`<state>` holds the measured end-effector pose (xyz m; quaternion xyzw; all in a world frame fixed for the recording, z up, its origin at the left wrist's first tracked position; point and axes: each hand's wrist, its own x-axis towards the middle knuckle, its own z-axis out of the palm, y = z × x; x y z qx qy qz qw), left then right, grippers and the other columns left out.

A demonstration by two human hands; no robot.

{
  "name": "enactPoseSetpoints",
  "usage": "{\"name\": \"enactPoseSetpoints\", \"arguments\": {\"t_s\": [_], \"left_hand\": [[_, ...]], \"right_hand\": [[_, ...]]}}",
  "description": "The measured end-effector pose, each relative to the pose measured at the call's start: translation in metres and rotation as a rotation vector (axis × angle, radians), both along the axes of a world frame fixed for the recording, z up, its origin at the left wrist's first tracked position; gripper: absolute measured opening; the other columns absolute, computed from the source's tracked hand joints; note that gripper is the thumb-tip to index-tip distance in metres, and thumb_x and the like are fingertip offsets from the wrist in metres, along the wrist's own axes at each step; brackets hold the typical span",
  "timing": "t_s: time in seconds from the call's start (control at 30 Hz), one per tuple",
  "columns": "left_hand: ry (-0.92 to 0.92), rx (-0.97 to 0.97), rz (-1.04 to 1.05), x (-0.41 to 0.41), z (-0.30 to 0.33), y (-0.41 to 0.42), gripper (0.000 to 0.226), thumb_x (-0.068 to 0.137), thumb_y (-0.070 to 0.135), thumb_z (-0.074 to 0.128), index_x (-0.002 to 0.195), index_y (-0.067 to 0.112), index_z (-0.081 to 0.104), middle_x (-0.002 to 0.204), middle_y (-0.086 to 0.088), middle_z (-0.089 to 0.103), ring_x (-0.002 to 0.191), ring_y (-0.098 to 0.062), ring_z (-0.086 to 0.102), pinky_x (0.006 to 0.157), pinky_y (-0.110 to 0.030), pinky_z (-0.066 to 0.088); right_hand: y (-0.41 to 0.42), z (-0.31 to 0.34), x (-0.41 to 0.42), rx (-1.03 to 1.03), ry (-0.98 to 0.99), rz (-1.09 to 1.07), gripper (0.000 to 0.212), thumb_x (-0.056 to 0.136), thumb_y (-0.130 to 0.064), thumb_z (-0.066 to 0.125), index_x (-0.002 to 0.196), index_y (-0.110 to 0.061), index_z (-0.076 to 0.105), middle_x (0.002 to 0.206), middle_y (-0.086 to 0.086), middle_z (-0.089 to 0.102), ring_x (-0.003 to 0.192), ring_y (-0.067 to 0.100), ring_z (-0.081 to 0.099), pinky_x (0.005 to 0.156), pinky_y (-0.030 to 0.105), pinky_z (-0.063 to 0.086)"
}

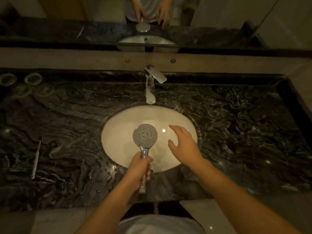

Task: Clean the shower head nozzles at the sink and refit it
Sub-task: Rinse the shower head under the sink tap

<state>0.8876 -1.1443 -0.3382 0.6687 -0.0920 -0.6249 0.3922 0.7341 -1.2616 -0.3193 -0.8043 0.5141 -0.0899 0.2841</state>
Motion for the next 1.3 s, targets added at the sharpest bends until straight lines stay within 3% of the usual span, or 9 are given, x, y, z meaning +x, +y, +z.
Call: {"name": "enactPoseSetpoints", "arguments": {"t_s": [0.1,0.2,0.27,0.37,0.47,0.73,1.03,1.3], "left_hand": [[0.061,0.015,0.097,-0.001,0.001,-0.027,0.007,0.099,0.006,0.053,0.102,0.009,0.047,0.053,-0.002,0.05,0.041,-0.015,0.042,0.04,-0.027,0.037],[0.098,-0.005,0.158,-0.005,0.006,-0.052,0.006,0.099,0.007,0.052,0.101,0.011,0.048,0.054,-0.001,0.051,0.043,-0.015,0.043,0.042,-0.028,0.038],[0.083,-0.014,0.187,-0.006,0.005,-0.066,0.006,0.099,0.006,0.051,0.1,0.011,0.047,0.056,-0.003,0.05,0.043,-0.015,0.043,0.042,-0.027,0.037],[-0.011,0.005,0.175,-0.005,-0.007,-0.082,0.005,0.099,0.008,0.051,0.1,0.011,0.047,0.062,-0.006,0.051,0.043,-0.015,0.045,0.04,-0.027,0.037],[-0.058,0.013,0.154,-0.007,-0.02,-0.091,0.005,0.099,0.009,0.051,0.098,0.012,0.047,0.064,-0.007,0.052,0.043,-0.015,0.045,0.041,-0.028,0.039],[0.0,0.017,0.188,-0.011,-0.035,-0.116,0.007,0.098,0.008,0.051,0.097,0.011,0.046,0.062,-0.006,0.051,0.043,-0.015,0.045,0.041,-0.028,0.039],[-0.004,0.03,0.215,-0.002,-0.044,-0.138,0.006,0.098,0.008,0.051,0.098,0.012,0.046,0.063,-0.007,0.05,0.041,-0.014,0.044,0.041,-0.026,0.039],[-0.064,0.036,0.186,0.0,-0.053,-0.152,0.011,0.096,0.006,0.053,0.096,0.014,0.044,0.063,-0.006,0.049,0.041,-0.013,0.043,0.041,-0.027,0.039]], "right_hand": [[-0.056,0.017,0.034,-0.056,-0.082,0.057,0.053,0.095,-0.029,0.057,0.146,-0.026,0.042,0.145,-0.003,0.049,0.135,0.018,0.039,0.111,0.033,0.033],[-0.11,0.032,0.069,-0.202,-0.145,0.182,0.052,0.093,-0.023,0.058,0.144,-0.022,0.047,0.14,0.0,0.053,0.132,0.019,0.04,0.109,0.037,0.04],[-0.151,0.035,0.093,-0.413,-0.068,0.362,0.054,0.092,-0.022,0.058,0.145,-0.019,0.046,0.144,0.004,0.049,0.134,0.023,0.038,0.108,0.041,0.041],[-0.213,0.032,0.123,-0.642,0.193,0.636,0.061,0.093,-0.032,0.053,0.151,-0.021,0.037,0.157,0.01,0.036,0.145,0.029,0.029,0.116,0.044,0.028],[-0.249,0.02,0.137,-0.641,0.313,0.758,0.067,0.094,-0.037,0.051,0.154,-0.017,0.029,0.162,0.013,0.026,0.15,0.03,0.021,0.121,0.045,0.022],[-0.271,-0.002,0.147,-0.741,0.177,0.854,0.052,0.104,-0.027,0.042,0.15,-0.003,0.035,0.159,0.02,0.029,0.149,0.032,0.024,0.123,0.043,0.018],[-0.273,-0.004,0.15,-0.656,0.068,0.812,0.047,0.106,-0.026,0.036,0.148,-0.004,0.041,0.158,0.016,0.033,0.149,0.028,0.027,0.123,0.035,0.013],[-0.282,0.008,0.153,-0.522,0.051,0.848,0.041,0.105,-0.026,0.043,0.141,-0.011,0.053,0.156,0.011,0.038,0.147,0.025,0.031,0.122,0.038,0.022]]}}
